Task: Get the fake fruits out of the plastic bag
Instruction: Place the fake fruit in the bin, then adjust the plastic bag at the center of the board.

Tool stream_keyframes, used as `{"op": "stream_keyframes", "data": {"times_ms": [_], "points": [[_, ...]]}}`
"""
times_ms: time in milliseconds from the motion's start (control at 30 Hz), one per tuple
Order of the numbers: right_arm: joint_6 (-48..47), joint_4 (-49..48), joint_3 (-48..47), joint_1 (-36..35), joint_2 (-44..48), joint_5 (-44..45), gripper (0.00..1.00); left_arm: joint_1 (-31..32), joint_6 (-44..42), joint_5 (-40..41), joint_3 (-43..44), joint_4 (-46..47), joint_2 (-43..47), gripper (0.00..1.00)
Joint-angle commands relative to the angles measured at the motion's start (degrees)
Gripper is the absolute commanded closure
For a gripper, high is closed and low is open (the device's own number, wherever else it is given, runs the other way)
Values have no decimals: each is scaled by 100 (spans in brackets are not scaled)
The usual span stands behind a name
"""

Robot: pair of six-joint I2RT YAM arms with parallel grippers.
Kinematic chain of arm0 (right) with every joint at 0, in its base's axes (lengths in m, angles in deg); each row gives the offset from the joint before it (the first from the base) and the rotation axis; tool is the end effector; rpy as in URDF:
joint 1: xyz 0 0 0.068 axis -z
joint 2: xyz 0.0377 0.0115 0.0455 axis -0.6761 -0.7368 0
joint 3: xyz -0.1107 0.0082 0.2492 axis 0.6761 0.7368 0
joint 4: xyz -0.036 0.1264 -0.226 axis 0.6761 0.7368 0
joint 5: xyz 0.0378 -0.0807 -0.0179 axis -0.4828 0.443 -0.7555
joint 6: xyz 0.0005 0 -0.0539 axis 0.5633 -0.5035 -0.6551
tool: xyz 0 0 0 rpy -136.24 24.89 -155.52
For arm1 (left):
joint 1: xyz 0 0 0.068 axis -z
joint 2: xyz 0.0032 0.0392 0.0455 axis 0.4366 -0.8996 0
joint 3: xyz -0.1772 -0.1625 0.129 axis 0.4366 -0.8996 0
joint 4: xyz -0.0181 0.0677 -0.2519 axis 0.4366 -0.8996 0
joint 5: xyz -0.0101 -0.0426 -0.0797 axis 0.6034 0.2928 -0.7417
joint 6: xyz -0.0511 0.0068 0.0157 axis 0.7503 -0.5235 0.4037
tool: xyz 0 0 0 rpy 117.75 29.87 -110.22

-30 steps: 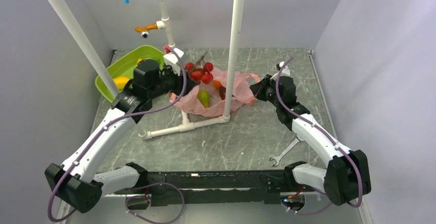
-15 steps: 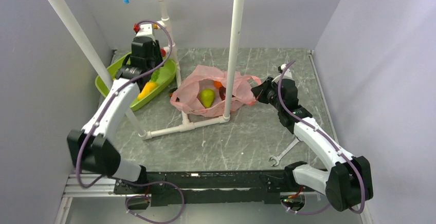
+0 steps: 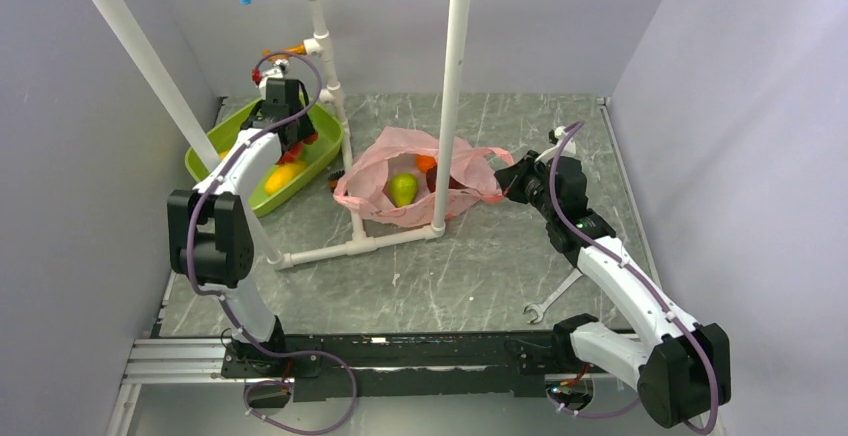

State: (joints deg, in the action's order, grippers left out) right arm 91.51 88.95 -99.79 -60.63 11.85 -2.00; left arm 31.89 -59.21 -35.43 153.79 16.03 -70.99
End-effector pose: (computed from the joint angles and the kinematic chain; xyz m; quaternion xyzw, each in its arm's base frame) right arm 0.2267 0.0758 0.2845 0.1052 0.8033 0.2775 0.5163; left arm 0.4012 -0.0314 0.2870 -0.2342 0.8634 0.0077 0.4468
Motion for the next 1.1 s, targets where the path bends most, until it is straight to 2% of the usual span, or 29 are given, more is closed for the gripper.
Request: {"op": "stream_keyframes", "data": {"times_ms": [0,67,200,433,533,767,833,967,1067], "points": [[-86,-3,30,5,155,147,100,-143,385,-652,223,366,-263,100],[-81,-3,11,2,144,122,100,-212,293,-1079,308,461,-462,99],[-54,-3,-18,6,150,84,100,-356,229,-1434,701,91,-904,70],[-32,-50,14,7,119,82,100,-433,337,-1548,240,245,-459,40],[-46,-71,-1,3,43,52,100,-427,446,-1695,40,218,-178,37],[-187,-128,-28,7,-119,-181,100,-430,510,-2703,-481,356,591,34],[-273,-98,-42,6,-182,-277,100,-431,524,-3336,-682,538,798,35],[-491,-41,-36,2,-278,-449,100,-320,503,-5129,-1067,1191,1029,34],[-696,-3,-49,6,-329,-588,100,-15,183,-5978,-997,1172,1047,33]]}}
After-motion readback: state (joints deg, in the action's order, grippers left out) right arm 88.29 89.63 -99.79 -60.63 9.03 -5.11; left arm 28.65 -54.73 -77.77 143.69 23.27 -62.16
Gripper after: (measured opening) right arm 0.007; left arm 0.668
